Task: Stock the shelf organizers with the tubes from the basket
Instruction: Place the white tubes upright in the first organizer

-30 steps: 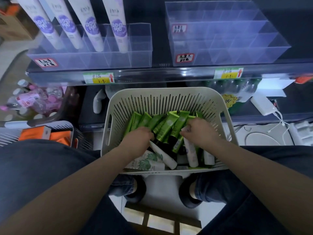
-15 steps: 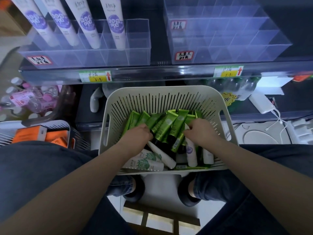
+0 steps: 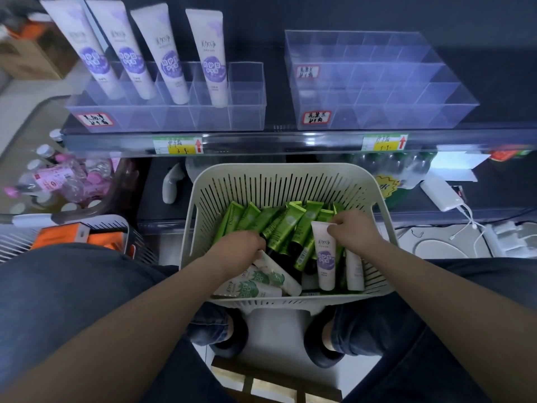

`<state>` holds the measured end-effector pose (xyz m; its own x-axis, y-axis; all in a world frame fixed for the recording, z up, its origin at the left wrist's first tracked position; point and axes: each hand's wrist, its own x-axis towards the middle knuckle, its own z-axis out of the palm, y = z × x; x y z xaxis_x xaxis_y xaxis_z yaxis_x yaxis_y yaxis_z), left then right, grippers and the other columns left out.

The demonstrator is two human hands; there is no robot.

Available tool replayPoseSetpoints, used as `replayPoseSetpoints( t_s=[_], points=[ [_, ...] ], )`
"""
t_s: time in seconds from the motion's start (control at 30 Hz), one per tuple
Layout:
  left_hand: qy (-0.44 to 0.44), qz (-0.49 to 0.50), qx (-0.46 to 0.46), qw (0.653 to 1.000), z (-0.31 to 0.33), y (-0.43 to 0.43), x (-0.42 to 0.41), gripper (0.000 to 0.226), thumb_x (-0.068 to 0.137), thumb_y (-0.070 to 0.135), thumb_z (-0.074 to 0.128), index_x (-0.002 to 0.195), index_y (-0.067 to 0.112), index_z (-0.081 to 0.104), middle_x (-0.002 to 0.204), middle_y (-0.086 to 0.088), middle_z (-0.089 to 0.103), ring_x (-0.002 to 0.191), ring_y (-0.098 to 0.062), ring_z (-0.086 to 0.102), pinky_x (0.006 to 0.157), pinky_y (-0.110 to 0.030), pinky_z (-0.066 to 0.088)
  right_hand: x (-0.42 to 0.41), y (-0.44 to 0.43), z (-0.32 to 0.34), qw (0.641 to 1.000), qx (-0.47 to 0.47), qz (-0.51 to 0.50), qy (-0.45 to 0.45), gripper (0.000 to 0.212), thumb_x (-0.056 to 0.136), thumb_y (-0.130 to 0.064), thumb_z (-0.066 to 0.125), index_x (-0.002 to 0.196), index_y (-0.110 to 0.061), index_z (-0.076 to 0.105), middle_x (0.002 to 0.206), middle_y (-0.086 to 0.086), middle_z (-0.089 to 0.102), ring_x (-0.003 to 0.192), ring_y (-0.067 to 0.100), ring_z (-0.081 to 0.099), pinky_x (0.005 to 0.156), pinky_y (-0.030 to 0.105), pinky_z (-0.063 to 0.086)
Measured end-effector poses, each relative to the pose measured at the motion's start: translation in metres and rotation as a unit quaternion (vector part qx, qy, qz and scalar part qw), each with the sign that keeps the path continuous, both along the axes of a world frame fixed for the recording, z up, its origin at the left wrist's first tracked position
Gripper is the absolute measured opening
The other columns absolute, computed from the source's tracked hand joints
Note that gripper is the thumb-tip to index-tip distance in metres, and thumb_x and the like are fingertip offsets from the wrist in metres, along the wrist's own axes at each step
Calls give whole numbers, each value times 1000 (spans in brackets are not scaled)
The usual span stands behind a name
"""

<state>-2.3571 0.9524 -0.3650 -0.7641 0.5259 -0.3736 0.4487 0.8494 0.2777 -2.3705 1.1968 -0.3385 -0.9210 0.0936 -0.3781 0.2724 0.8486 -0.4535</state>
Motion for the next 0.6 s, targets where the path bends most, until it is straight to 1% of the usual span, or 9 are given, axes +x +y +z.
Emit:
replayPoseSetpoints(
  t_s=[0.07, 0.13, 0.17, 0.23, 0.3, 0.4, 0.5, 0.57, 0.6],
  points=[
    [-13, 15, 26, 999, 6, -1, 2, 19, 96, 19, 44, 101, 10, 61, 102, -6, 58, 91, -22, 54, 78, -37, 46, -2, -2, 7, 1000, -20, -4, 10, 23, 82, -13, 55, 78, 7, 67, 73, 21, 63, 65, 25, 57, 54, 29, 41],
    [-10, 28, 51, 998, 11, -3, 5, 18, 96, 20, 46, 99, 12, 61, 97, -2, 57, 89, -21, 55, 75, -34, 45, -4, -5, 17, 999, -44, -14, 22, 23, 82, -13, 55, 82, 6, 68, 83, 24, 66, 77, 33, 64, 64, 37, 51],
    [-4, 32, 61, 998, 13, -4, 6, 17, 96, 21, 47, 99, 13, 62, 95, -1, 57, 90, -21, 56, 75, -33, 44, -5, -7, 23, 998, -52, -15, 26, 24, 82, -13, 55, 84, 7, 68, 86, 26, 67, 82, 36, 65, 69, 41, 53],
    [13, 38, 74, 996, 20, -6, 7, 18, 95, 22, 49, 102, 13, 63, 99, -1, 61, 93, -21, 57, 77, -33, 46, -8, -12, 34, 997, -60, -14, 37, 25, 82, -12, 54, 87, 9, 67, 89, 27, 67, 84, 37, 65, 76, 47, 53],
    [32, 47, 83, 995, 28, -9, 7, 21, 94, 22, 50, 108, 15, 64, 106, -2, 64, 96, -20, 58, 80, -33, 47, -9, -17, 46, 996, -68, -17, 50, 22, 81, -11, 54, 84, 5, 69, 87, 23, 69, 82, 35, 66, 78, 49, 55],
    [61, 54, 98, 992, 44, -18, 4, 20, 94, 23, 51, 106, 16, 64, 106, -2, 65, 96, -20, 59, 82, -33, 47, -11, -26, 63, 993, -91, -28, 70, 18, 81, -11, 56, 77, -4, 72, 81, 13, 71, 79, 29, 68, 77, 46, 56],
    [87, 73, 127, 985, 63, -30, 1, 19, 94, 25, 52, 103, 16, 65, 100, 0, 66, 92, -18, 59, 76, -30, 45, -14, -35, 79, 990, -103, -34, 91, 17, 79, -12, 57, 70, -13, 72, 76, 8, 71, 76, 27, 69, 76, 45, 57],
    [102, 87, 143, 981, 74, -37, -2, 18, 94, 25, 52, 101, 17, 66, 98, 2, 65, 90, -15, 58, 71, -26, 39, -18, -39, 87, 986, -134, -43, 94, 20, 78, -10, 57, 65, -18, 71, 75, 8, 72, 75, 26, 69, 76, 47, 57],
    [111, 93, 147, 978, 82, -42, -3, 17, 94, 25, 51, 100, 17, 66, 97, 3, 65, 89, -14, 57, 71, -26, 39, -20, -42, 92, 983, -149, -44, 96, 22, 78, -9, 57, 64, -19, 70, 75, 8, 72, 74, 25, 70, 76, 46, 57]
  ],
)
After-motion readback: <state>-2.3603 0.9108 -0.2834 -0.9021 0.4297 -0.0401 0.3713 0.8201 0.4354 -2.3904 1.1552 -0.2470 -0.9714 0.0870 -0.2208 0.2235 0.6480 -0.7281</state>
